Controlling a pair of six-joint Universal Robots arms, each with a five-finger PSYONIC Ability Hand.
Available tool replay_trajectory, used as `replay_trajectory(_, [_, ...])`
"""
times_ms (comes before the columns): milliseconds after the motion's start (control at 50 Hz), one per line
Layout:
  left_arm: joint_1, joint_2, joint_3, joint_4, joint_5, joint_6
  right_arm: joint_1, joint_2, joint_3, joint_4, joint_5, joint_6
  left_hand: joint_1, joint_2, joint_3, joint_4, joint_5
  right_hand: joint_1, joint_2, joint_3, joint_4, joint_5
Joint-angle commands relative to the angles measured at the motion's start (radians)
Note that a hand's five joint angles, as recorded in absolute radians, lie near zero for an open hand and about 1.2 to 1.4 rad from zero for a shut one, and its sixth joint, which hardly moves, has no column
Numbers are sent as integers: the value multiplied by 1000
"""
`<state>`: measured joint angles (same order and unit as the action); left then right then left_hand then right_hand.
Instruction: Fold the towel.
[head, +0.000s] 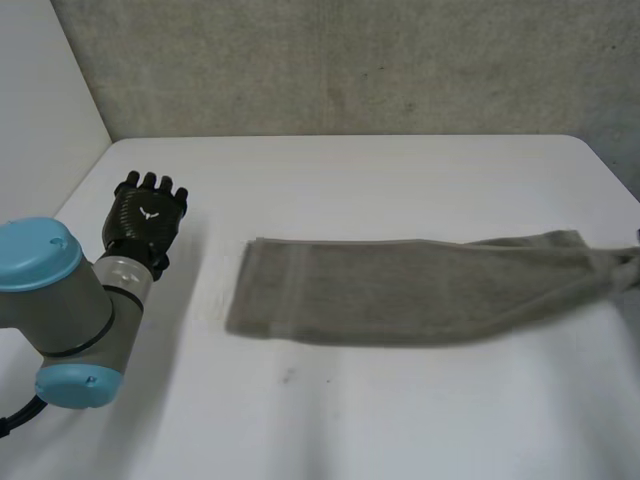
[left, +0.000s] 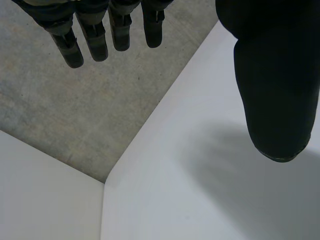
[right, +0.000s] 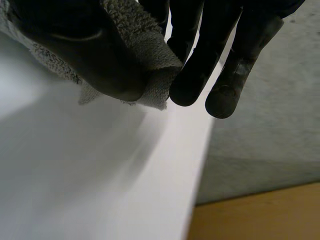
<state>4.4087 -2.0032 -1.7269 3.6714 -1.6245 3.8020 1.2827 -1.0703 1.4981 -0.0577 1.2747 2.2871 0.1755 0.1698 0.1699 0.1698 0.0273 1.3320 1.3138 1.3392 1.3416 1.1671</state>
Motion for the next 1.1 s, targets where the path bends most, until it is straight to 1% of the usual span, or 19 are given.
replay_trajectory(20, [0, 9, 0, -1, 0, -1, 53, -7, -137, 70, 9, -15, 3, 8, 8, 8, -24, 64, 83, 57, 55, 55])
replay_trajectory(60, [0, 12, 0, -1, 0, 1, 112, -11, -167, 91, 15, -6, 3, 8, 8, 8, -24, 64, 83, 57, 55, 55])
replay_trajectory(100, [0, 18, 0, -1, 0, -1, 260, -8, -251, 128, 44, 11, 3, 8, 8, 8, -24, 64, 83, 57, 55, 55])
replay_trajectory(120, [0, 18, 0, -1, 0, -1, 260, -8, -251, 128, 44, 11, 3, 8, 8, 8, -24, 64, 83, 57, 55, 55])
replay_trajectory(220, [0, 27, 0, -1, -2, -1, 530, 44, -424, 192, 152, 12, 3, 8, 8, 8, -24, 64, 83, 57, 55, 55])
replay_trajectory(240, [0, 27, 0, -1, -2, -1, 530, 44, -424, 193, 152, 12, 3, 8, 8, 8, -24, 64, 83, 57, 55, 55])
replay_trajectory(280, [0, 29, -5, -1, -2, -1, 677, 90, -514, 226, 182, 12, 3, 8, 8, 8, -24, 64, 83, 57, 55, 55])
replay_trajectory(380, [1, 31, -5, 1, 0, -1, 858, 165, -614, 245, 196, 15, 3, 8, 8, 8, -24, 64, 83, 57, 55, 55])
replay_trajectory(400, [1, 31, -5, 1, 0, -1, 859, 165, -615, 245, 196, 15, 3, 8, 8, 8, -24, 64, 83, 57, 55, 55])
replay_trajectory(440, [1, 29, -3, 1, 0, -1, 959, 232, -665, 246, 196, 15, 3, 8, 8, 8, -24, 64, 83, 57, 55, 55])
replay_trajectory(500, [1, 29, -3, 1, 0, -1, 1006, 274, -688, 246, 196, 15, 3, 8, 8, 8, -24, 64, 83, 57, 55, 55])
replay_trajectory(540, [1, 29, -3, 1, -2, -1, 1087, 355, -723, 249, 196, 15, 3, 8, 8, 8, -24, 64, 83, 57, 55, 55])
replay_trajectory(700, [1, 29, -3, 1, -2, -1, 1201, 503, -789, 251, 198, 8, 3, 8, 8, 8, -24, 64, 83, 57, 55, 55])
replay_trajectory(940, [0, 32, 18, 4, -2, -2, 1222, 490, -788, 288, 158, 5, 0, 6, 5, 6, -27, 64, 83, 57, 55, 55])
replay_trajectory(960, [-2, 35, 24, 6, -2, -2, 1222, 489, -792, 297, 160, 2, 0, 6, 5, 6, -27, -228, -210, -235, -238, -238])
replay_trajectory(980, [-2, 37, 35, 6, -2, -4, 1218, 484, -794, 308, 160, -5, 0, 6, 5, 6, -27, -958, -940, -965, -967, -967])
replay_trajectory(1000, [-2, 37, 35, 6, -2, -4, 1218, 484, -794, 308, 160, -5, 0, 6, 5, 6, -27, -965, -947, -972, -975, -975])
replay_trajectory(1020, [-5, 37, 43, 6, -3, -5, 1212, 474, -791, 309, 161, -14, 0, 6, 5, 6, -27, -1157, -1139, -1165, -1167, -1167])
replay_trajectory(1100, [-28, 35, 55, 7, -3, -10, 1196, 423, -782, 312, 167, 3, 0, 6, 5, 6, -27, -1157, -1139, -1165, -1167, -1167])
